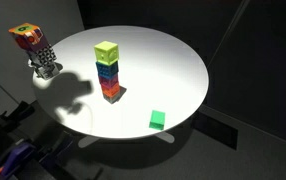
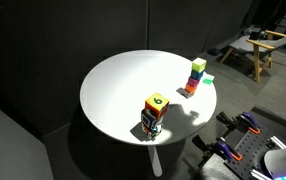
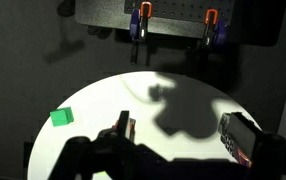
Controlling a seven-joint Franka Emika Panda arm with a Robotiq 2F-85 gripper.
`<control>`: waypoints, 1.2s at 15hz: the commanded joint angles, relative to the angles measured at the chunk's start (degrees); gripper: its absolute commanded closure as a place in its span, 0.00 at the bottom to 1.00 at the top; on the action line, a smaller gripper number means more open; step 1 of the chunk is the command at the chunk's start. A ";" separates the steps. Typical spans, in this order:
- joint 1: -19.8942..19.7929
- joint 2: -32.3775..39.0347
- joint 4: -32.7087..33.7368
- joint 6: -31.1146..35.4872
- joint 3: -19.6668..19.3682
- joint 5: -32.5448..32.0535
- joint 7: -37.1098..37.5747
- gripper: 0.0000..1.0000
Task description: Put the dark green block on the light green block
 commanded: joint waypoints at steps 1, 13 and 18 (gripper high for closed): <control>0.34 0.03 0.13 -0.14 -0.25 -0.11 0.16 0.00; 0.33 -0.08 -0.77 1.57 -0.65 -0.63 -0.74 0.00; -0.13 0.59 -2.89 6.89 -2.52 -1.20 -3.13 0.00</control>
